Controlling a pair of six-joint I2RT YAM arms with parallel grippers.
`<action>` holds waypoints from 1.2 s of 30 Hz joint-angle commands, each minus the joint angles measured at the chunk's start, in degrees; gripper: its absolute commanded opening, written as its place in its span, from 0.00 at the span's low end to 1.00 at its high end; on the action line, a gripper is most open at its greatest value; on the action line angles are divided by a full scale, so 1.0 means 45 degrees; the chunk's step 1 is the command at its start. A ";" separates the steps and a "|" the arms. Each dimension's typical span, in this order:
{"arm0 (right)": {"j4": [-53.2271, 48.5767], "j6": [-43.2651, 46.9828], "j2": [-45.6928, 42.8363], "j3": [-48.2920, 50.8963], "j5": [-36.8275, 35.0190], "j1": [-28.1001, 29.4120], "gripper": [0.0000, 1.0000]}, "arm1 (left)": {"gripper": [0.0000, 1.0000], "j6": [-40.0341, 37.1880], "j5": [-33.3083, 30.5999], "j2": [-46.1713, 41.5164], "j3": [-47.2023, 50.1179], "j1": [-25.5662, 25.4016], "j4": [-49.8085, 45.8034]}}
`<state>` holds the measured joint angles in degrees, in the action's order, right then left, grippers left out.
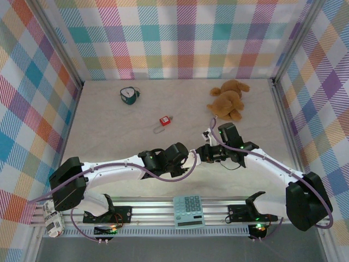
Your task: Unlock with the key
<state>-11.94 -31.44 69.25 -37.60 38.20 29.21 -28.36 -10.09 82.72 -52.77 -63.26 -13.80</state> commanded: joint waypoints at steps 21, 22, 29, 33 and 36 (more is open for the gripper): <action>0.1184 -0.2123 0.0451 0.0158 -0.0380 0.0754 0.05 | 0.00 -0.1431 -0.2365 -0.0928 0.0898 -0.0715 0.3963; 0.1312 -0.2288 0.0450 0.0201 -0.0368 0.0781 0.04 | 0.00 -0.1569 -0.2515 -0.0943 0.1007 -0.0778 0.4200; 0.2132 -0.3280 0.0712 0.0432 -0.0428 0.1251 0.02 | 0.00 -0.2448 -0.3344 -0.1150 0.1687 -0.1033 0.5997; 0.2453 -0.3774 0.0725 0.0632 -0.0502 0.1303 0.01 | 0.00 -0.2951 -0.3882 -0.1298 0.2048 -0.1119 0.7169; 0.2685 -0.4107 0.0708 0.0744 -0.0535 0.1321 0.00 | 0.00 -0.3317 -0.4224 -0.1360 0.2320 -0.1212 0.8040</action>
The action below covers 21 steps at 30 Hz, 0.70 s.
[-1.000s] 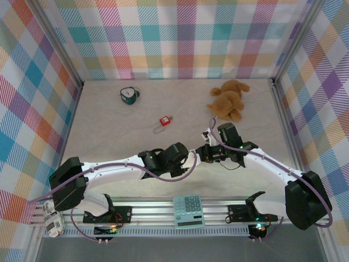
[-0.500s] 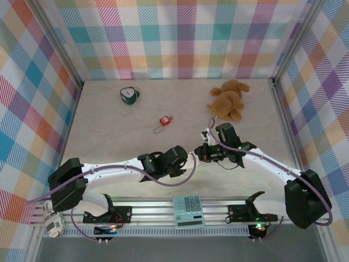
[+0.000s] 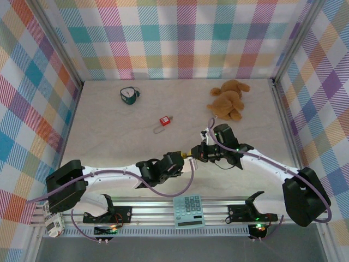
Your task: Unlock with the key
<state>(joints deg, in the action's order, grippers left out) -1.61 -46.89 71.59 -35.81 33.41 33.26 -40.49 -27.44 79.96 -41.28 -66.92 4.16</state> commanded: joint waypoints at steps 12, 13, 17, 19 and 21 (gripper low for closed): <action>-0.1349 0.0208 -0.0303 -0.0233 -0.0477 0.0486 0.12 | 0.00 -0.0165 -0.0318 -0.0729 -0.0543 -0.0553 0.3284; -0.1730 0.0456 -0.0420 -0.0351 -0.0694 0.0481 0.16 | 0.00 0.0072 -0.0193 -0.0770 -0.0537 -0.0554 0.3017; -0.3118 0.1484 -0.0907 -0.0867 -0.1399 0.0308 0.28 | 0.00 0.1153 0.0501 -0.0908 -0.0764 -0.0476 0.1272; -0.3524 0.1920 -0.1100 -0.1033 -0.1577 0.0232 0.33 | 0.00 0.1940 0.1184 -0.0948 -0.0961 -0.0270 0.0292; -0.4039 0.2378 -0.1136 -0.1198 -0.1739 0.0141 0.37 | 0.00 0.2851 0.2127 -0.0984 -0.1039 0.0131 -0.0361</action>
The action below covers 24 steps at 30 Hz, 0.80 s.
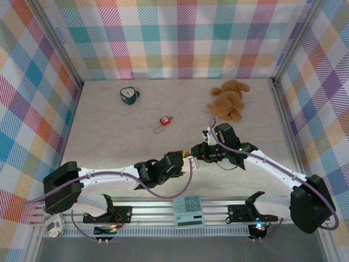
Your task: Unlock with the key
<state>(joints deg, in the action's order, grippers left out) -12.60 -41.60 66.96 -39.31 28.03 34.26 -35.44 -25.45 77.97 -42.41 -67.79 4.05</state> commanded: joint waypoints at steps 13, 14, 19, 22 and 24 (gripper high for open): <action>-0.1784 0.2359 -0.0832 -0.0574 0.0253 -0.0365 0.43 | 0.00 0.2661 0.3623 0.0169 -0.2013 0.0786 -0.2740; -0.1898 0.2399 -0.0872 -0.0591 0.0229 -0.0366 0.43 | 0.00 0.2643 0.3726 0.0224 -0.2059 0.0806 -0.2815; -0.2129 0.2583 -0.1201 -0.0559 0.0200 -0.0536 0.43 | 0.00 0.2579 0.3912 0.0463 -0.2225 0.0826 -0.3145; -0.2047 0.2601 -0.1305 -0.0530 0.0402 -0.0575 0.43 | 0.00 0.2544 0.3995 0.0497 -0.2210 0.0831 -0.3129; -0.1903 0.2557 -0.1232 -0.0492 0.0681 -0.0581 0.43 | 0.00 0.2504 0.3960 0.0536 -0.2223 0.0841 -0.3108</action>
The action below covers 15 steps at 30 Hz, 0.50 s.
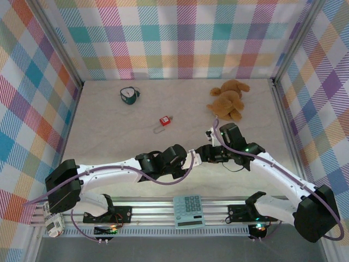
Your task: Unlock with the key
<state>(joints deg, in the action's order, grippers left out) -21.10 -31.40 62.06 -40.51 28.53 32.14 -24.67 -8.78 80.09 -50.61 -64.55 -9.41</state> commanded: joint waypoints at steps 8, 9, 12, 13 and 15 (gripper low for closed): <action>0.0678 0.0090 0.0665 0.0015 0.1593 -0.0042 0.41 | 0.00 0.0089 0.0291 0.0216 -0.0609 0.0166 0.0174; 0.0695 0.0117 0.0765 0.0033 0.1643 -0.0051 0.40 | 0.00 0.0089 0.0320 0.0235 -0.0630 0.0185 0.0243; 0.0898 0.0044 0.0895 0.0140 0.1797 -0.0014 0.38 | 0.00 0.0092 0.0353 0.0306 -0.0725 0.0229 0.0293; 0.0925 0.0077 0.0962 0.0127 0.1851 0.0007 0.37 | 0.00 0.0091 0.0427 0.0336 -0.0763 0.0251 0.0306; 0.0925 0.0117 0.1062 0.0130 0.1859 0.0006 0.32 | 0.00 0.0091 0.0468 0.0363 -0.0821 0.0263 0.0333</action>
<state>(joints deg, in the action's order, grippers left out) -18.68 -31.07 66.11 -40.38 34.72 32.05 -24.67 -7.92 81.34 -51.81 -64.05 -9.13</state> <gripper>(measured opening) 0.341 0.221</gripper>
